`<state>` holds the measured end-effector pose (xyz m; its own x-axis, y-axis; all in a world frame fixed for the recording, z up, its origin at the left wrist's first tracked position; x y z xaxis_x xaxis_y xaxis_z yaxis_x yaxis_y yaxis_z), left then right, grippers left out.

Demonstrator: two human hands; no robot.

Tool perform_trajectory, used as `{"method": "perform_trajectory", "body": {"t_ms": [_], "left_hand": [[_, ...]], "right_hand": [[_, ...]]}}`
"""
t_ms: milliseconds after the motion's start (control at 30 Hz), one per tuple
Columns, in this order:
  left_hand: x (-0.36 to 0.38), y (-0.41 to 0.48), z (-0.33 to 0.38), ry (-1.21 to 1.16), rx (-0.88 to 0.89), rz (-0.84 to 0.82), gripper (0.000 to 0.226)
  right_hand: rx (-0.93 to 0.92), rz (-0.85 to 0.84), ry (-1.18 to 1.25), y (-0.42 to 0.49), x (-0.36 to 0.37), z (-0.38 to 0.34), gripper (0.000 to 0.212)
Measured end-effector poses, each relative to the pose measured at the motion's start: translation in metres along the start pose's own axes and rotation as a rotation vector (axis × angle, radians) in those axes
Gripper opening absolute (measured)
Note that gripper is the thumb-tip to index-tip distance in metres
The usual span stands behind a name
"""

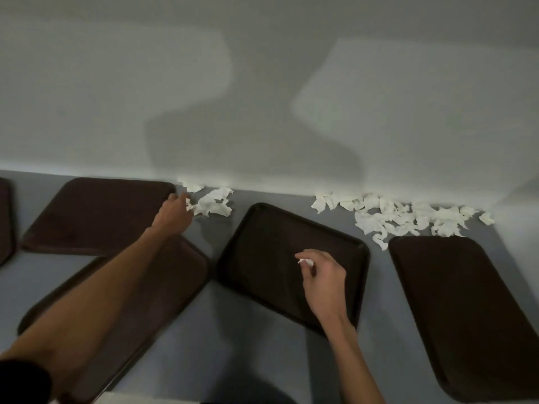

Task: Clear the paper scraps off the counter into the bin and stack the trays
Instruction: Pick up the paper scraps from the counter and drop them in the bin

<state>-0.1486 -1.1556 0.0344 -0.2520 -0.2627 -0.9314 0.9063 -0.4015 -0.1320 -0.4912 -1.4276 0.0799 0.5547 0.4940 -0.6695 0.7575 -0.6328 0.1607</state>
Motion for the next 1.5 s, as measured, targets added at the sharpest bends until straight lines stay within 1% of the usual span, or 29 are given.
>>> {"method": "perform_trajectory", "body": {"t_ms": [133,200,333,400,500,567,667,733,833,933,1033,1200,1267,1367,1500], "left_hand": [[0.008,0.060,-0.030,-0.012,0.027,-0.082,0.048],[0.020,0.080,-0.038,-0.012,0.038,-0.130,0.045],[0.051,0.091,-0.042,0.028,0.111,-0.208,0.037],[0.054,0.086,-0.050,0.035,0.076,-0.160,0.035],[0.039,0.060,-0.051,-0.093,-0.020,-0.024,0.028],[0.035,0.044,-0.053,-0.158,-0.068,0.006,0.021],[0.022,0.021,-0.044,-0.253,-0.075,0.067,0.011],[0.011,0.000,-0.021,-0.296,-0.018,0.102,0.012],[0.000,-0.052,0.037,-0.281,0.135,0.147,0.021],[0.010,-0.119,0.101,-0.353,0.241,0.096,0.027],[0.033,-0.187,0.155,-0.454,0.302,0.009,0.028],[0.070,-0.318,0.255,-0.647,0.481,-0.126,0.019],[0.089,-0.372,0.288,-0.688,0.536,-0.219,0.017],[0.124,-0.450,0.336,-0.727,0.644,-0.351,0.012],[0.186,-0.543,0.391,-0.759,0.634,-0.596,0.012]], "right_hand": [[0.020,0.011,0.013,-0.011,0.018,-0.022,0.026],[0.021,-0.001,0.004,-0.016,0.021,-0.027,0.026],[0.052,0.011,-0.059,-0.028,0.017,-0.023,0.025],[0.082,0.029,-0.083,-0.032,0.010,-0.019,0.025],[0.118,0.070,-0.077,-0.037,-0.001,-0.017,0.025],[0.140,0.098,-0.070,-0.042,-0.010,-0.017,0.026],[0.184,0.130,-0.044,-0.053,-0.025,-0.016,0.025],[0.201,0.154,-0.030,-0.063,-0.037,-0.016,0.026],[0.224,0.195,-0.003,-0.086,-0.060,-0.012,0.024],[0.221,0.256,0.016,-0.123,-0.090,-0.004,0.021],[0.245,0.295,0.068,-0.168,-0.116,0.010,0.019],[0.320,0.355,0.101,-0.268,-0.167,0.051,0.016],[0.392,0.377,0.101,-0.315,-0.189,0.074,0.015],[0.480,0.464,0.069,-0.393,-0.225,0.107,0.015],[0.619,0.602,0.074,-0.496,-0.273,0.151,0.019]]}}
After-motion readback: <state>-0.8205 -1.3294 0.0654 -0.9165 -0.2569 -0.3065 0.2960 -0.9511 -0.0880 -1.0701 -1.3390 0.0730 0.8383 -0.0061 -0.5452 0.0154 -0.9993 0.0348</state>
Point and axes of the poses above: each hand's wrist, its own y-axis towards the middle knuckle, its own x-axis out of the palm, z = x × y, the point moved 10 cm from there along y, towards the middle knuckle, and after that the axes turned 3 degrees about x, right-handed, at the moved point
